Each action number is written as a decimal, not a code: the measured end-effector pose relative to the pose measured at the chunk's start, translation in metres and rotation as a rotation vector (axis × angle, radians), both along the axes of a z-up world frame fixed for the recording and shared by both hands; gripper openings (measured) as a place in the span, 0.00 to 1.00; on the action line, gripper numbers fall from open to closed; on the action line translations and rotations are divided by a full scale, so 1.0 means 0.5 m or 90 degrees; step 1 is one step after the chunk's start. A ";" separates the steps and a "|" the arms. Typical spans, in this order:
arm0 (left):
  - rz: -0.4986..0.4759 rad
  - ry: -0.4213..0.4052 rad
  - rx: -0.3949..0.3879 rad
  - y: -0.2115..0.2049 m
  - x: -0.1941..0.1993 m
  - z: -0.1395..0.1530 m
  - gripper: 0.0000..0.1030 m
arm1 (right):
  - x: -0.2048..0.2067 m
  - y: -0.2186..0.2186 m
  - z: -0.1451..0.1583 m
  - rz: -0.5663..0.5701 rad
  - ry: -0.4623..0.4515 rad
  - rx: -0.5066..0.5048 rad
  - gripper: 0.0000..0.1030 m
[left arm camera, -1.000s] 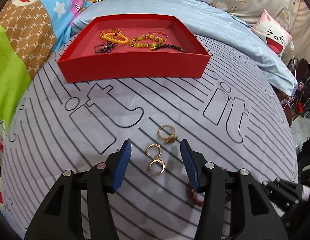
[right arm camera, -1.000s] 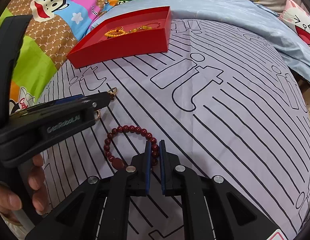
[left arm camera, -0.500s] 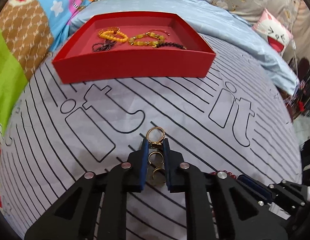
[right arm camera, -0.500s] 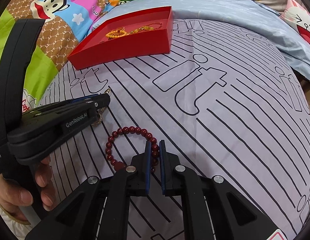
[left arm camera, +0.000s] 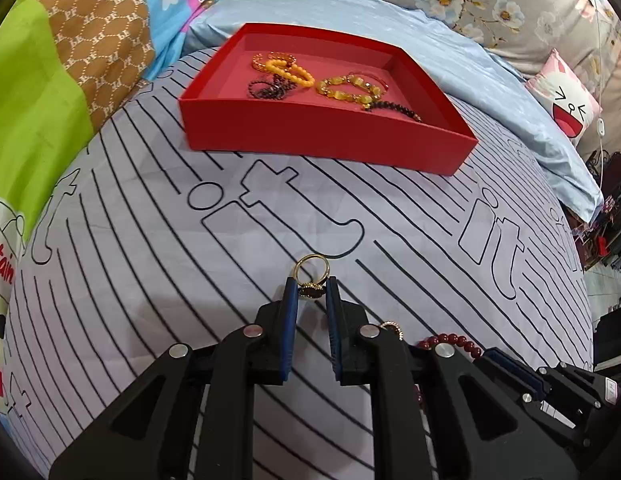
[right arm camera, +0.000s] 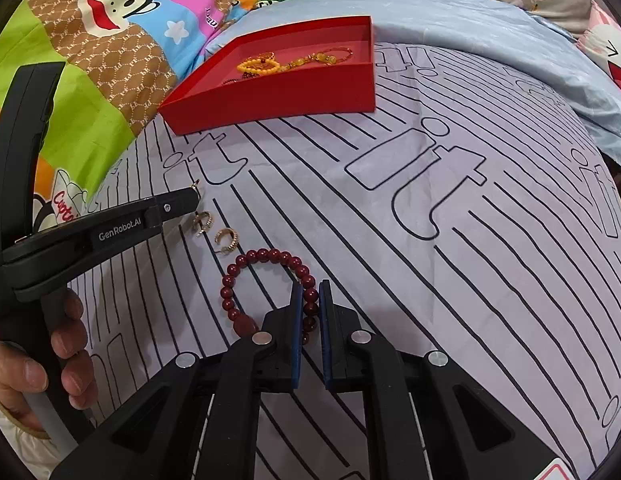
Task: Organize jewelry
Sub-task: 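Lift the ring and bracelet and carry them over the red tray with both tools, then lower the ring and bracelet into the red tray with both tools, then open both tools to release the ring and bracelet, then withdraw, then move both tools back toward the gold hoop earrings on the sheet, then close the right tool on one gold hoop earring while the left tool grasps the other, then lift both gold hoop earrings and carry them over the red tray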
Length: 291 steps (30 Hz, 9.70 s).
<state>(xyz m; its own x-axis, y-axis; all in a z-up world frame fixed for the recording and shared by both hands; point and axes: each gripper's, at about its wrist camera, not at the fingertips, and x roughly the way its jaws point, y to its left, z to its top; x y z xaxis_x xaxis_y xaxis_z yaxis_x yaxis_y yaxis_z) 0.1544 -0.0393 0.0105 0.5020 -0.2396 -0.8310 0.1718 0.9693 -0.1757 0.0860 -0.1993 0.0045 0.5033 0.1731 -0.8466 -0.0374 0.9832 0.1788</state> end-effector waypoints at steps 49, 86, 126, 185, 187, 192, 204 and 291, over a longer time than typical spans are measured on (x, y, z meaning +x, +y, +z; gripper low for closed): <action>-0.005 -0.116 0.027 0.038 0.186 0.189 0.14 | 0.296 0.067 0.246 0.041 -0.159 0.030 0.07; 0.000 -0.060 0.063 -0.024 0.341 0.054 0.40 | 0.425 0.024 0.071 -0.020 -0.085 0.035 0.32; 0.023 -0.066 0.062 0.044 0.118 0.101 0.44 | 0.146 0.032 0.108 0.001 -0.097 0.002 0.35; -0.027 0.001 0.073 -0.004 -0.033 -0.004 0.50 | 0.047 0.052 0.002 0.008 -0.034 -0.032 0.15; -0.033 0.004 0.068 -0.013 -0.031 -0.008 0.50 | 0.047 0.046 0.000 0.003 -0.033 -0.029 0.15; -0.041 0.000 0.072 -0.031 -0.026 -0.015 0.49 | 0.047 0.037 -0.001 -0.004 -0.032 -0.024 0.15; -0.067 -0.019 0.091 -0.058 -0.027 -0.017 0.33 | 0.051 0.026 -0.001 -0.012 -0.034 -0.018 0.15; -0.001 -0.104 0.099 -0.076 0.424 0.125 0.16 | 0.519 0.013 0.138 -0.017 -0.138 -0.038 0.16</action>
<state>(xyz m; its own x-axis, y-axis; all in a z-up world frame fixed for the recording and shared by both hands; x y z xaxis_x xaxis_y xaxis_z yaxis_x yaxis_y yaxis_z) 0.3663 -0.0775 0.0731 0.6326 -0.1159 -0.7658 0.1868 0.9824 0.0057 0.3456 -0.1930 0.0736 0.6788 0.1110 -0.7259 -0.0432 0.9928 0.1115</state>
